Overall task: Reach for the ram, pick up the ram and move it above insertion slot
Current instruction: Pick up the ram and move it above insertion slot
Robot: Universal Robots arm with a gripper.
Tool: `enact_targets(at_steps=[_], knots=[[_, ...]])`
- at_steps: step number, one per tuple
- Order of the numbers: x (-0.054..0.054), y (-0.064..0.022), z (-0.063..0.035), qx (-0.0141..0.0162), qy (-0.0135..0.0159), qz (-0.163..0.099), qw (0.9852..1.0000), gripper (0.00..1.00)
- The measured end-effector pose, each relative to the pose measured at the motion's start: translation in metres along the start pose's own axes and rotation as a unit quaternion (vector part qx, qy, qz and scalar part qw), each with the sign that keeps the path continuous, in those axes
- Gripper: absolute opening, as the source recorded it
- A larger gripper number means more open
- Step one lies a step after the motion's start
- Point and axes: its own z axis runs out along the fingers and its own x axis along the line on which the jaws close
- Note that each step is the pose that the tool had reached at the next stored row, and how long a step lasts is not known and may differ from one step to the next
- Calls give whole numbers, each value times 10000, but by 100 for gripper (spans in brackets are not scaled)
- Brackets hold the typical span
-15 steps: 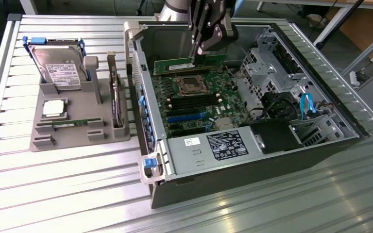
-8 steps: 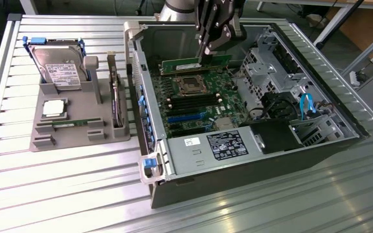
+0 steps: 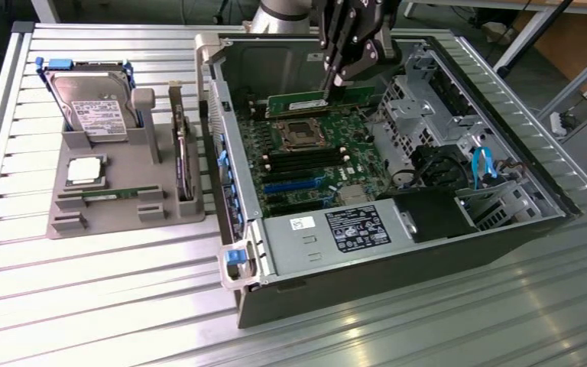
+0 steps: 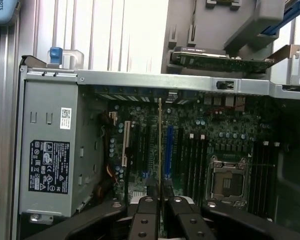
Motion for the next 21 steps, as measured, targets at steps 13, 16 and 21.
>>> enact_targets(at_steps=[13,16,21], knots=[[14,-207,2,-1,7,0,10000,14],[17,-248,3,-1,8,0,10000,14],[30,-437,5,-2,16,1,10000,14]])
